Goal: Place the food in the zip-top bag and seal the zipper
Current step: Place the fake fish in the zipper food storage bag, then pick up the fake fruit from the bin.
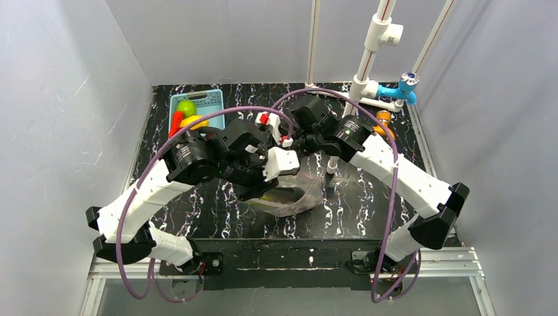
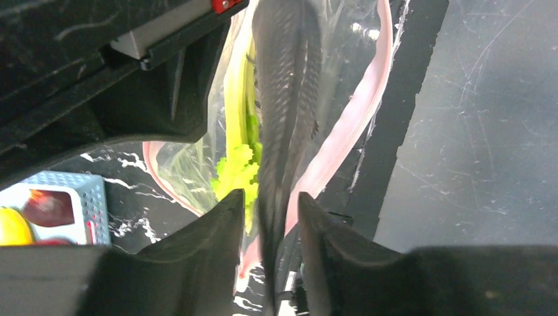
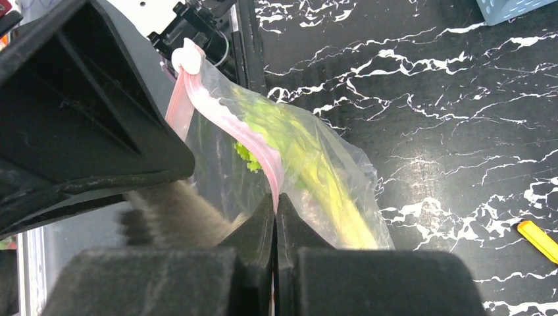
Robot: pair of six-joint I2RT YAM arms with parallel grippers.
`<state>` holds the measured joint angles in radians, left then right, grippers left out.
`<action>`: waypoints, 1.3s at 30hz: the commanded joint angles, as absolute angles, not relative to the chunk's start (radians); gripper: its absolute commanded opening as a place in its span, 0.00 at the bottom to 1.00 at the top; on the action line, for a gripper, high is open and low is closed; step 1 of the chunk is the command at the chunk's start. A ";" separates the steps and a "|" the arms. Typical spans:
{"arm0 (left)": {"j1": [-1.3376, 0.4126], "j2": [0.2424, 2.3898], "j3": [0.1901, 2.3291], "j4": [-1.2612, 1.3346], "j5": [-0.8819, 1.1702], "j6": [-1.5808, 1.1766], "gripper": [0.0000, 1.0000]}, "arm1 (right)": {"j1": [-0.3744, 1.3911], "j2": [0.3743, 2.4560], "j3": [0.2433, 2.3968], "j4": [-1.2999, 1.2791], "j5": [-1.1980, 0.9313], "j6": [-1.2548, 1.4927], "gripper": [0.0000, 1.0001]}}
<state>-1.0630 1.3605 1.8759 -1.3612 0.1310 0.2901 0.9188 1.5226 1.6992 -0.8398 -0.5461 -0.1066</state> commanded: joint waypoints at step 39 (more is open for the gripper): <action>-1.054 0.731 1.283 -0.783 -0.794 -0.415 0.98 | 0.887 1.065 1.284 -0.367 -0.217 0.205 0.01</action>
